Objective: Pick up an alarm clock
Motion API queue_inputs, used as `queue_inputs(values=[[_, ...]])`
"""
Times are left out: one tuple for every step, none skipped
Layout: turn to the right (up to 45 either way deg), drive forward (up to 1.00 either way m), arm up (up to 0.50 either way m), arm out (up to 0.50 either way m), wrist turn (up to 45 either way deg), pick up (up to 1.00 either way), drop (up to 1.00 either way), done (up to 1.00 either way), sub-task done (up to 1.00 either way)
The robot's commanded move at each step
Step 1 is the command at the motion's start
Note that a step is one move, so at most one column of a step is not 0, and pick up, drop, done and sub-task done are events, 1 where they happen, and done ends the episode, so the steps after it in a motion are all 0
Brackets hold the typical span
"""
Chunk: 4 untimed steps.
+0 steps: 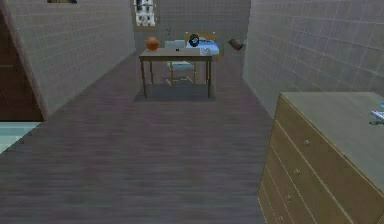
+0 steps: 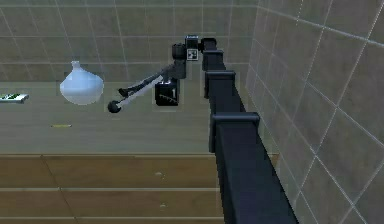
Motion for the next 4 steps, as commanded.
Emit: queue_inputs(values=[[0.0, 0.0, 0.0, 0.0, 45.0, 0.0, 0.0, 0.0, 0.0], [0.0, 0.0, 0.0, 0.0, 36.0, 0.0, 0.0, 0.0, 0.0], [0.0, 0.0, 0.0, 0.0, 0.0, 1.0, 0.0, 0.0, 0.0], [0.0, 0.0, 0.0, 0.0, 0.0, 0.0, 0.0, 1.0, 0.0]])
